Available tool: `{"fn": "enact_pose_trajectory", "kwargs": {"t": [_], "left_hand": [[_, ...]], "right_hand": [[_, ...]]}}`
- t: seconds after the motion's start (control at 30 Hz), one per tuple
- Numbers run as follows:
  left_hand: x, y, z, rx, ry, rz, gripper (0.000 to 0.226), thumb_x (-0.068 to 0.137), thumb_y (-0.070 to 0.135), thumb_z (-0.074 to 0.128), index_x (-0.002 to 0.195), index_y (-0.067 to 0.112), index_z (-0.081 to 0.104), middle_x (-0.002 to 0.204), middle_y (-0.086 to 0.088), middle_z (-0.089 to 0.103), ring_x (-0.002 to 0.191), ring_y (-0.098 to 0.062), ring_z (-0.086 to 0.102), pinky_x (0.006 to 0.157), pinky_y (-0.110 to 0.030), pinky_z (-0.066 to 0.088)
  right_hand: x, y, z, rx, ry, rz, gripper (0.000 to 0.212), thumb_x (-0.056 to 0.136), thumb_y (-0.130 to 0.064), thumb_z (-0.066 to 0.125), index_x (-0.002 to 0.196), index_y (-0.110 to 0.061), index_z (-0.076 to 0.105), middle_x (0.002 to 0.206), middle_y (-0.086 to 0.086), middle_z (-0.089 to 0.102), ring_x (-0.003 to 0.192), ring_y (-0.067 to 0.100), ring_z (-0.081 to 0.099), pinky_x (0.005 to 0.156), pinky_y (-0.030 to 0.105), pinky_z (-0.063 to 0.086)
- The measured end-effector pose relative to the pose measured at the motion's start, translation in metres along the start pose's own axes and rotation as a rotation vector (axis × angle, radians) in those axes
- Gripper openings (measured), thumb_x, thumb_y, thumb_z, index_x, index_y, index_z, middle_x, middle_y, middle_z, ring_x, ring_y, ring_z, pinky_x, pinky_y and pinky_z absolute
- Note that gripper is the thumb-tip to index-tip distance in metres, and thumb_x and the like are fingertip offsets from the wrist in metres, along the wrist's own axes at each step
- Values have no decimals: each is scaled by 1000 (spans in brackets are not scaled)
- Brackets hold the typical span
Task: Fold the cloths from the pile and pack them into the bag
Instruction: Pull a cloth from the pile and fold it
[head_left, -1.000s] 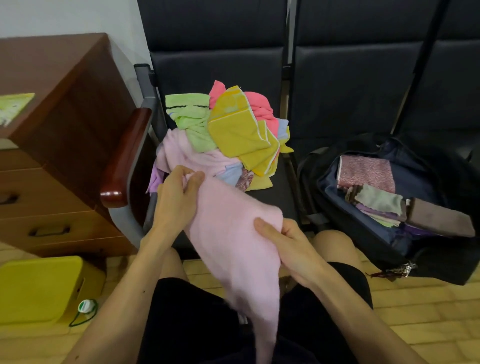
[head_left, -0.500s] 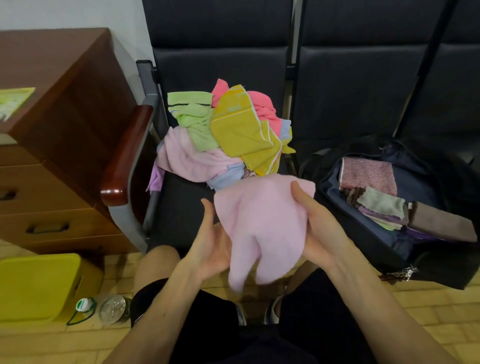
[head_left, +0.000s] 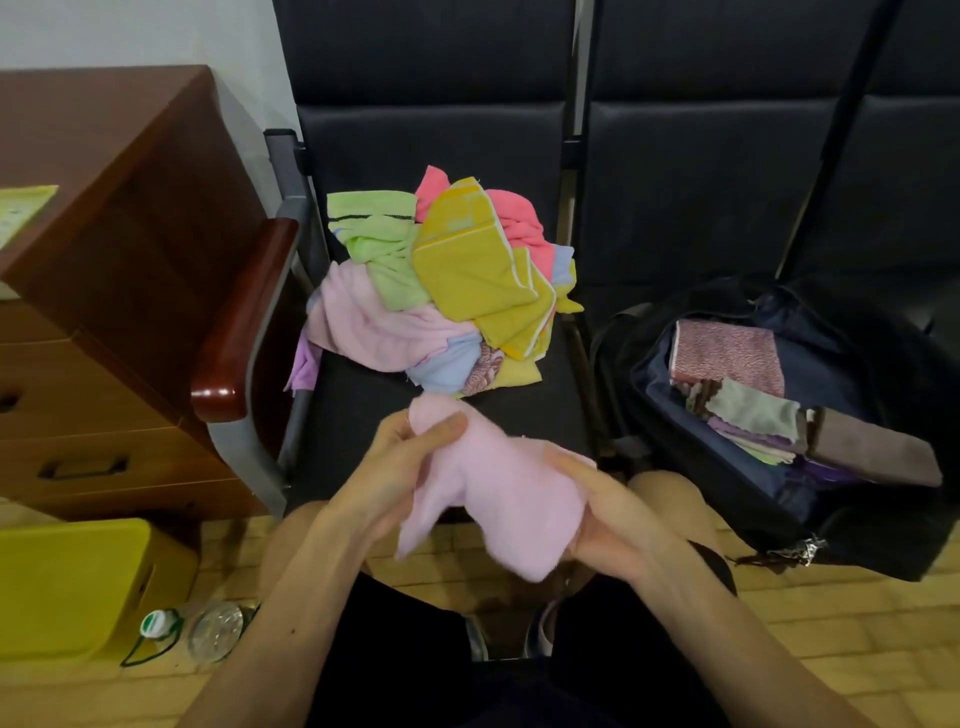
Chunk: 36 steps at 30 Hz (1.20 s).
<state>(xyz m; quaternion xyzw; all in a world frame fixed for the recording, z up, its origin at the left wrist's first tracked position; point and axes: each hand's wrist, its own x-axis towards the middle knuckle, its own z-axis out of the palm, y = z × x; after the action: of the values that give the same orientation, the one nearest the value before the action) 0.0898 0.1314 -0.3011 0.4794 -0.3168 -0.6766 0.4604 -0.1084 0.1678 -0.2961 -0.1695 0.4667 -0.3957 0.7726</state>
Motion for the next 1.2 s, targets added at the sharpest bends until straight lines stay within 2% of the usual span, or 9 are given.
{"fn": "enact_pose_trajectory", "kwargs": {"t": [0.03,0.2,0.3,0.43,0.63,0.77,0.9,0.97,1.2], "left_hand": [[1,5,0,32,5,30,29,73,18,74,97,2,68,83,-15,73,71,-23,72,55,-30,57],[1,21,-9,168,-48,137,33,69,21,77,95,2,74,94,-17,76,86,-26,73,70,-30,58],[3,22,-12,227,-50,168,39,69,24,78,102,4,74,102,-16,75,95,-27,72,79,-34,57],[1,24,-9,288,-52,249,35,73,21,76,104,5,73,100,-11,77,92,-20,73,73,-25,57],[5,31,-9,295,41,251,35,73,27,76,102,7,74,99,-8,77,98,-23,73,87,-33,57],[13,36,-17,356,152,279,31,83,24,76,105,3,70,100,-8,76,100,-27,71,85,-37,58],[23,43,-25,419,281,241,73,67,42,89,120,10,51,110,-10,65,103,-30,66,87,-49,57],[24,50,-25,377,235,210,59,74,29,86,121,19,51,109,-10,63,101,-29,64,79,-42,56],[14,65,-27,612,-48,266,50,69,-1,83,111,24,70,110,-3,71,97,-12,71,75,-20,58]], "right_hand": [[2,-1,-3,7,-10,14,71,66,-33,83,126,-2,61,102,13,71,87,25,71,68,33,61],[-1,-27,-8,-132,59,-155,33,81,-6,70,112,1,68,104,15,75,92,23,74,74,33,62],[-1,-38,-4,-340,216,-292,43,83,-8,75,122,-2,61,109,11,73,98,26,72,79,36,61],[-2,-56,3,-492,385,-371,50,84,-20,78,121,-15,44,105,8,62,86,19,65,61,26,53],[-3,-70,5,-688,206,-344,48,80,-27,81,120,-22,55,107,10,67,87,21,68,62,26,54],[1,-80,5,-842,88,-300,43,72,-8,85,107,-19,63,101,11,72,96,29,70,88,42,58],[6,-87,13,-934,86,-381,30,76,-6,82,98,-19,66,101,17,73,93,32,71,80,45,60],[10,-91,15,-934,98,-417,31,76,-8,82,101,-17,67,106,17,71,90,27,70,68,34,61],[11,-107,20,-1212,127,-436,59,70,-27,88,123,-12,67,119,3,66,107,21,63,97,37,53]]}}
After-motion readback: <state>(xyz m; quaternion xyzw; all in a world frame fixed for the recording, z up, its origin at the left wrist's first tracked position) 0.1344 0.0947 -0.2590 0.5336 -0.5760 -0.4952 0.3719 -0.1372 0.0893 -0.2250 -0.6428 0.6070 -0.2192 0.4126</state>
